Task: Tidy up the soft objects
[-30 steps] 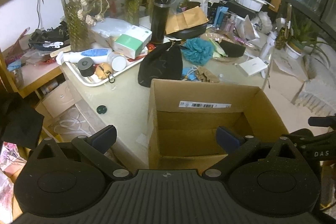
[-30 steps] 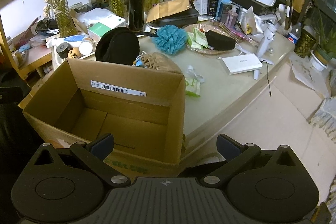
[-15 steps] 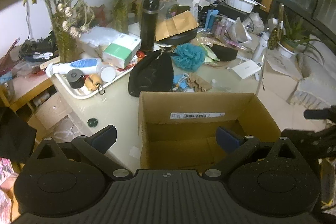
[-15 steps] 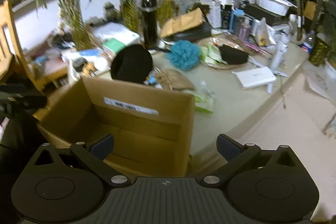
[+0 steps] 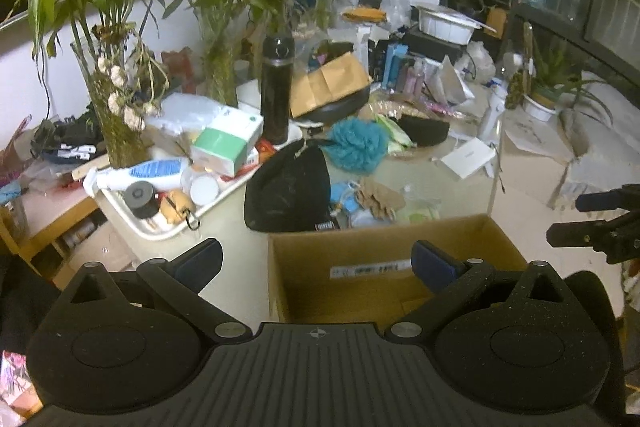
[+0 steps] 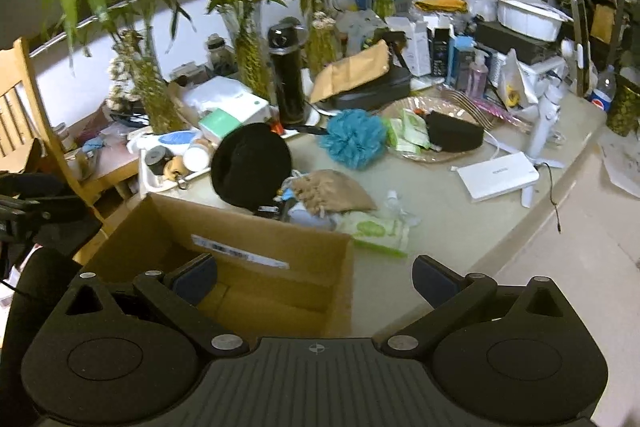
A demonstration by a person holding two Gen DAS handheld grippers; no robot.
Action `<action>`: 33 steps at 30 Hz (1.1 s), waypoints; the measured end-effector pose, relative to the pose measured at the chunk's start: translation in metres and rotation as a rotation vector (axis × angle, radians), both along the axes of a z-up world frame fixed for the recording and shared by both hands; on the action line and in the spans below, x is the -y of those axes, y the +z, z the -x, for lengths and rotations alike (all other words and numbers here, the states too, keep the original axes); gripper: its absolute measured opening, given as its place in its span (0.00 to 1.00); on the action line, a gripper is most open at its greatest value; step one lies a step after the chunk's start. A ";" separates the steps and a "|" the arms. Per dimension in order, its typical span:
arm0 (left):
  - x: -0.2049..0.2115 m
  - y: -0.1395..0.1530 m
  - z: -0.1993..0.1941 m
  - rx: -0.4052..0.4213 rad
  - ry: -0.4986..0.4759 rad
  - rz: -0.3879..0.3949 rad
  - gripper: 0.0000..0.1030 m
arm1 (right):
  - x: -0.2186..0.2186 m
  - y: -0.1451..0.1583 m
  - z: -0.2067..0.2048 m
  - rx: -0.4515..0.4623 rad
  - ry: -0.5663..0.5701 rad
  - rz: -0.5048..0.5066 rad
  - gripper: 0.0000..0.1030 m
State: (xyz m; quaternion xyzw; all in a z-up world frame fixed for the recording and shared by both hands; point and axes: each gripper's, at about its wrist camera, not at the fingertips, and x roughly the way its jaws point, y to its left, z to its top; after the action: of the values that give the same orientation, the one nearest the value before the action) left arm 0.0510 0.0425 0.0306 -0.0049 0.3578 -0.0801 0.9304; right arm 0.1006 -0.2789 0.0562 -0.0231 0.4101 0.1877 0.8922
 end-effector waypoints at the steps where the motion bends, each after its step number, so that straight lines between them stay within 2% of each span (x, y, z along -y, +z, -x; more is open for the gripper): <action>1: -0.001 0.001 -0.001 0.009 -0.002 0.000 1.00 | 0.003 -0.002 -0.004 -0.008 -0.006 -0.006 1.00; 6: -0.005 0.002 -0.008 0.043 -0.005 -0.007 1.00 | 0.019 -0.013 -0.027 -0.056 -0.053 -0.038 1.00; 13: -0.014 -0.004 -0.021 0.051 -0.011 -0.006 1.00 | 0.025 -0.028 -0.051 0.024 -0.091 0.059 1.00; 23: -0.028 -0.014 -0.038 0.087 0.000 0.017 1.00 | 0.041 -0.048 -0.092 -0.016 -0.121 -0.017 1.00; 33: -0.043 -0.028 -0.053 0.092 -0.003 0.037 1.00 | 0.042 -0.071 -0.117 -0.027 -0.072 -0.102 1.00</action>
State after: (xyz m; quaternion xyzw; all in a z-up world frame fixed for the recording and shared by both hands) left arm 0.1038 0.0853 0.0027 -0.0179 0.3133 -0.0883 0.9454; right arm 0.2172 -0.3213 -0.0149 0.0397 0.4126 0.1764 0.8928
